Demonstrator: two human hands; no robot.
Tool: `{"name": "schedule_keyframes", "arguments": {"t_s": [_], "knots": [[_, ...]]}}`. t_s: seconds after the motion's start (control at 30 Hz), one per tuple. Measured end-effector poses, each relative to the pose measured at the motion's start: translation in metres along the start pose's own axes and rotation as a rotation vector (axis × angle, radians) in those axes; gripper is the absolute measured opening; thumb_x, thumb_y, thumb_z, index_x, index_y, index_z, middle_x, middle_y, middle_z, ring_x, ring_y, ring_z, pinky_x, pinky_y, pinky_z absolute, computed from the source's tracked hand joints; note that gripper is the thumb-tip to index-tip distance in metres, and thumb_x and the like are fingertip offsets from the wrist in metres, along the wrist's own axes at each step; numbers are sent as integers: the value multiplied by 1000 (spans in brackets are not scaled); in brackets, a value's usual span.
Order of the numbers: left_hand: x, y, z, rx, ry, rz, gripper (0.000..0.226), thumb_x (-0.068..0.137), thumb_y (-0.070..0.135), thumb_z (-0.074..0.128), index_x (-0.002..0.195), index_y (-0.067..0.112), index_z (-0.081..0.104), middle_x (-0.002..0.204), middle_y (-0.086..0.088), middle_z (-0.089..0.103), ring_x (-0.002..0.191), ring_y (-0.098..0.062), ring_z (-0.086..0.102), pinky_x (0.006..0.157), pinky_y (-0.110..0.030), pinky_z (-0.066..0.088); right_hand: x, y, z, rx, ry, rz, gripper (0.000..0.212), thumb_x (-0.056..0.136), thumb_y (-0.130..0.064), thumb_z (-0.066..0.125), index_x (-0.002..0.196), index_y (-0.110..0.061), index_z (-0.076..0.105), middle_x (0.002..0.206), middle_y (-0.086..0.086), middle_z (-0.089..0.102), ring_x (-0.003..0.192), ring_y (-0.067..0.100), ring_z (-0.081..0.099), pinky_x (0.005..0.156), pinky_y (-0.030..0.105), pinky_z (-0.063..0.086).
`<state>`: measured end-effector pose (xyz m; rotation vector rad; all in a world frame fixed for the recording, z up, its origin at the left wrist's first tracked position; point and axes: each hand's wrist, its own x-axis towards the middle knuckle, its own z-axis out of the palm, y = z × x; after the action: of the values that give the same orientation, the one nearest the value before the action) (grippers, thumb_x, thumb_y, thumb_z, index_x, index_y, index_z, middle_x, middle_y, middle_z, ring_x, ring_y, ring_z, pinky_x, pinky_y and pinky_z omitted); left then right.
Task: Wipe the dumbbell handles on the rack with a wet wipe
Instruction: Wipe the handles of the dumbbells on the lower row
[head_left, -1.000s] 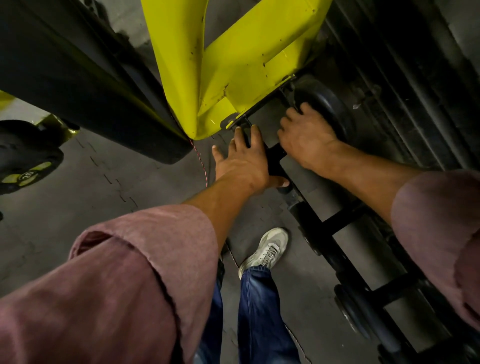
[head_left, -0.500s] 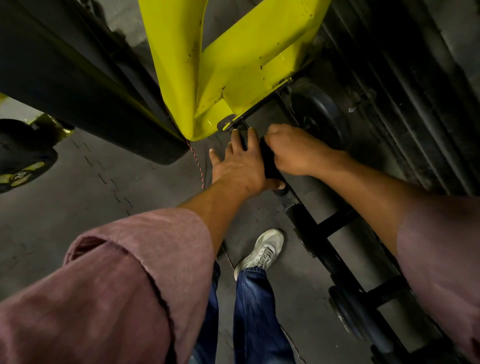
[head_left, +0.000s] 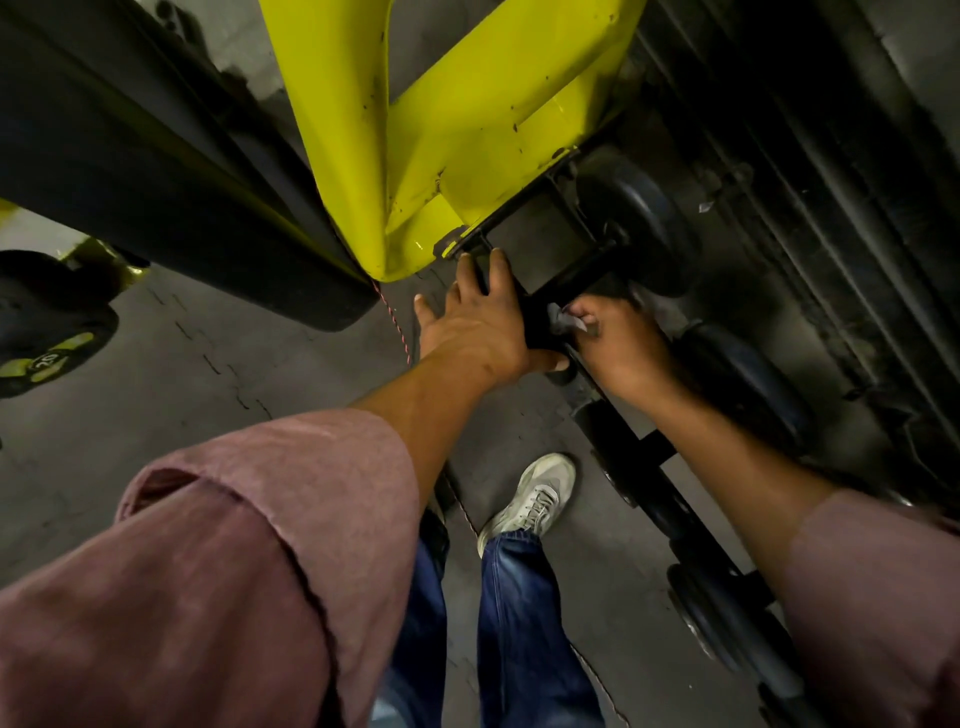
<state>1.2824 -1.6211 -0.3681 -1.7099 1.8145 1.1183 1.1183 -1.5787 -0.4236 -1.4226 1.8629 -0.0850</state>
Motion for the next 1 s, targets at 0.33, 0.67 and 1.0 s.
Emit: {"name": "schedule_keyframes", "arguments": {"t_s": [0.33, 0.67, 1.0], "knots": [[1, -1, 0, -2, 5, 6, 140, 66, 74, 79, 162, 21, -10, 169, -14, -10, 156, -35, 10, 120, -66, 1, 22, -9, -1, 1425, 370, 633, 14, 92, 6, 61, 91, -7, 63, 87, 8, 66, 80, 15, 64, 71, 22, 57], [3, -2, 1, 10, 20, 5, 140, 64, 74, 80, 161, 23, -7, 170, -12, -7, 155, -35, 13, 121, -67, 3, 9, -9, 3, 1459, 177, 528, 43, 97, 2, 51, 133, -21, 51, 129, 11, 62, 110, 18, 63, 89, 30, 53], [3, 1, 0, 59, 28, -8, 141, 63, 76, 78, 162, 23, -7, 170, -10, -2, 153, -38, 18, 121, -68, 8, 11, -10, -6, 1595, 244, 532, 20, 96, 2, 55, 102, -16, 62, 105, 6, 65, 113, 22, 62, 97, 31, 53]]}}
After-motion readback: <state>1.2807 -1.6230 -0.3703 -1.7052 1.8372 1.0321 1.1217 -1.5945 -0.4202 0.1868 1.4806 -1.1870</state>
